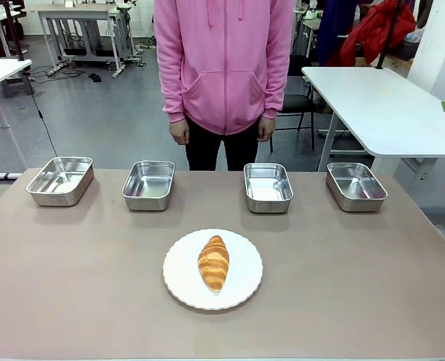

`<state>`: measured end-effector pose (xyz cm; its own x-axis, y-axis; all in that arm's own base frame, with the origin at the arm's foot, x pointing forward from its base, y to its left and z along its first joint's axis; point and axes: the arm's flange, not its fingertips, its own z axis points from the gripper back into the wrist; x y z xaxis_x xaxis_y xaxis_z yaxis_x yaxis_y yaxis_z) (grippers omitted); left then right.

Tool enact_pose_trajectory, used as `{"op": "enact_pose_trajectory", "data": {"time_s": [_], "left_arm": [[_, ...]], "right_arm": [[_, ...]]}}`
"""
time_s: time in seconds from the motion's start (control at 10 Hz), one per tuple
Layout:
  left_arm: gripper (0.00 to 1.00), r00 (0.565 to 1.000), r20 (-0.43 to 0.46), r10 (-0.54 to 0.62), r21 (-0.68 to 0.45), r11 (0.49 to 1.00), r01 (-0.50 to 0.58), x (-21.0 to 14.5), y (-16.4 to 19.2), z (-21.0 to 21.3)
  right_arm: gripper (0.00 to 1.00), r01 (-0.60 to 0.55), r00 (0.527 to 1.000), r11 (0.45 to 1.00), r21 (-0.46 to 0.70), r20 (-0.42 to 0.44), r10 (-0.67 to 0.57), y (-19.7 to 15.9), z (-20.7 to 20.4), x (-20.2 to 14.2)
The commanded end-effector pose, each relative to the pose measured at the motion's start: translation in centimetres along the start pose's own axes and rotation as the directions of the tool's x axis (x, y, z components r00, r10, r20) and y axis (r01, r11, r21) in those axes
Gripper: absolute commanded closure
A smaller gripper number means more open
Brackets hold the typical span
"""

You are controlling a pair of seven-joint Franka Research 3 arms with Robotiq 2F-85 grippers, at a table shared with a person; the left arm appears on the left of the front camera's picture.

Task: Place the bread in the container.
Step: Place the Butter Roll into the Airtight Container indicated by the human.

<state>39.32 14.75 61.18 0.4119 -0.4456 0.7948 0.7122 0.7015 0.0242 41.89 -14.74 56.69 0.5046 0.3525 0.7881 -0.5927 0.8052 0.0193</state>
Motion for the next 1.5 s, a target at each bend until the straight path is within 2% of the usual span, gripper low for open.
{"op": "enact_pose_trajectory", "data": {"time_s": [0.0, 1.4], "left_arm": [[0.00, 1.000, 0.007, -0.007, -0.005, 1.000, 0.007, 0.11, -0.15, 0.06], [0.00, 1.000, 0.007, -0.007, -0.005, 1.000, 0.007, 0.11, -0.15, 0.06]], "right_arm": [[0.00, -0.012, 1.000, 1.000, 0.010, 0.027, 0.012, -0.27, -0.14, 0.05], [0.00, -0.012, 1.000, 1.000, 0.010, 0.027, 0.012, -0.27, -0.14, 0.05]]}}
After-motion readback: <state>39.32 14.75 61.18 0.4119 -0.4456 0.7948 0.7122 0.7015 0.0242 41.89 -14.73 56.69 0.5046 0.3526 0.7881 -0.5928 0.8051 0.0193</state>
